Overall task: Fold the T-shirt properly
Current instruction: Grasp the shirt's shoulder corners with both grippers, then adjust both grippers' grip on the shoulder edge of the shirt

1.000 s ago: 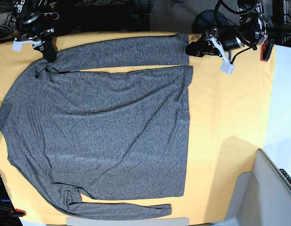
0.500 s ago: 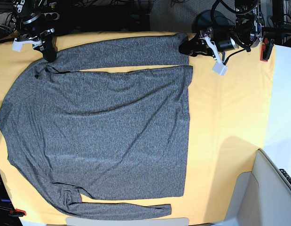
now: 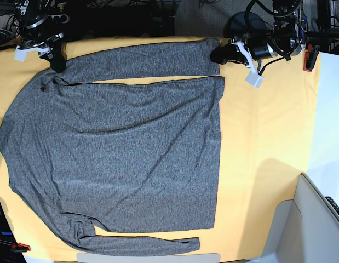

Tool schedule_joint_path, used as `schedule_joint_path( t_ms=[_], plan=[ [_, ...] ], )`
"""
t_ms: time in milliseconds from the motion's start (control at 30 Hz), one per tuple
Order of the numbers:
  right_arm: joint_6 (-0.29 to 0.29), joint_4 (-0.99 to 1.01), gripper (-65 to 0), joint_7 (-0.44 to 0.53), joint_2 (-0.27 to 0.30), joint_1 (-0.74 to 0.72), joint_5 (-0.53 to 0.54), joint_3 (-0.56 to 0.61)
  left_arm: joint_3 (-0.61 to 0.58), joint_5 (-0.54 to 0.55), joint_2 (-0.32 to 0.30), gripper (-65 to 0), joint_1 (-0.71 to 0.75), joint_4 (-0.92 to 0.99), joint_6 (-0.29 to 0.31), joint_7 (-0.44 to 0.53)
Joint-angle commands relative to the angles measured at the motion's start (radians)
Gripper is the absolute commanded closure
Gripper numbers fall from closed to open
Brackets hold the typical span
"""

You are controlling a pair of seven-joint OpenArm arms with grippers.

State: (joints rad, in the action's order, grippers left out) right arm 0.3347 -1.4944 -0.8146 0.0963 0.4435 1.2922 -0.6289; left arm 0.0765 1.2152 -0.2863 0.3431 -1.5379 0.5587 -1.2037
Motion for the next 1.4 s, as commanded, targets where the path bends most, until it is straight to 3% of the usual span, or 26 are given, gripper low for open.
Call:
schedule_joint_path(
  t_ms=[0, 500, 767, 1367],
  plan=[
    [-0.041, 0.005, 0.0, -0.045, -0.002, 0.011, -0.098, 0.007, -0.016, 0.008, 0.003, -0.2, 0.012, 0.003, -0.012, -0.035],
    [-0.041, 0.002, 0.0, -0.045, 0.004, 0.021, -0.23, 0.007, -0.013, 0.008, 0.002, -0.2, 0.012, -0.155, -0.012, -0.041],
    [-0.041, -0.167, 0.0, -0.044, 0.0, 0.051, -0.352, 0.004, -0.005, 0.008, 0.002, -0.2, 0.012, -0.241, -0.012, -0.038],
    [-0.041, -0.268, 0.0, -0.044, 0.066, -0.03, -0.359, -0.004, -0.004, 0.008, 0.003, -0.2, -0.077, -0.329, -0.012, -0.044]
  ],
)
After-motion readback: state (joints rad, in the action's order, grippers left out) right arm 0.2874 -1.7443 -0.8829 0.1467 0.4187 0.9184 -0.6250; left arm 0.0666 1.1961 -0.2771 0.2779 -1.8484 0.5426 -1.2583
